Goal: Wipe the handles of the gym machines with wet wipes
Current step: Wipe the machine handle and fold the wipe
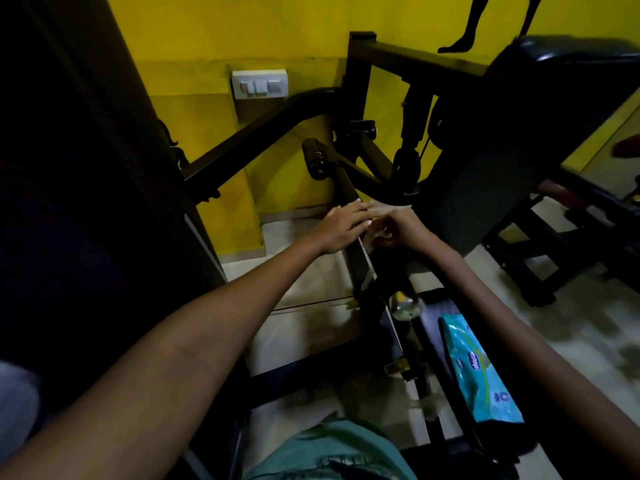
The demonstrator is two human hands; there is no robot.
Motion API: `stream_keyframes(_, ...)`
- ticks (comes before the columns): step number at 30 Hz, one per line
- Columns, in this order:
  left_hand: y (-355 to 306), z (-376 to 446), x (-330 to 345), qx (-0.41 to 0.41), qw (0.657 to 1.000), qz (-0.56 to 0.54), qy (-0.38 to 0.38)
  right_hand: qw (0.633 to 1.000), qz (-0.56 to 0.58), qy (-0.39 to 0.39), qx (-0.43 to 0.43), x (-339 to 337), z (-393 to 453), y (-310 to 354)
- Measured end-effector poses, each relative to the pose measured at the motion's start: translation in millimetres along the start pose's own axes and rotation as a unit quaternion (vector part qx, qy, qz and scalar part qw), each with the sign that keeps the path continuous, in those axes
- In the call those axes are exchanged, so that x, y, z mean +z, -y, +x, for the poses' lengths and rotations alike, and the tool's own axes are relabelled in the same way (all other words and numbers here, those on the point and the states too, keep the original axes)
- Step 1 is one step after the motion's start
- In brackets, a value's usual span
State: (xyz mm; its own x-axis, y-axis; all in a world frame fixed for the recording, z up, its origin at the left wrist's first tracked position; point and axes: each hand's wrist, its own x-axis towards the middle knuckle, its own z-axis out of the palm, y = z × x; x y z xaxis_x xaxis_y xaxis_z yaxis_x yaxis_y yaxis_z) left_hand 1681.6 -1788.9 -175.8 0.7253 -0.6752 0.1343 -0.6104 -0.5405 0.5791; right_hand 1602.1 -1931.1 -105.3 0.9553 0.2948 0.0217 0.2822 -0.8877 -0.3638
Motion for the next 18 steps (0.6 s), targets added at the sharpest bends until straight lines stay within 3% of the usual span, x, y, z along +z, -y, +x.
stream_keyframes(3, -19.8, -17.0, 13.1, -0.025, 0.999, -0.022, 0.003, 0.999, 0.016, -0.033, 0.012, 2.0, -33.7, 7.8)
stream_keyframes(10, -60.1, -31.1, 21.5, -0.151, 0.986, -0.015, 0.069, 0.999, 0.037, -0.015, 0.026, -7.2, -84.2, 26.0)
stream_keyframes(14, -65.6, -32.0, 22.3, -0.178, 0.98, -0.056, 0.073, 0.999, 0.032, 0.001, 0.032, -4.5, -102.2, 29.1)
stream_keyframes(18, -70.7, -36.8, 26.5, -0.186, 0.973, -0.117, 0.07, 0.992, 0.037, -0.112, 0.042, 16.6, -120.3, 30.4)
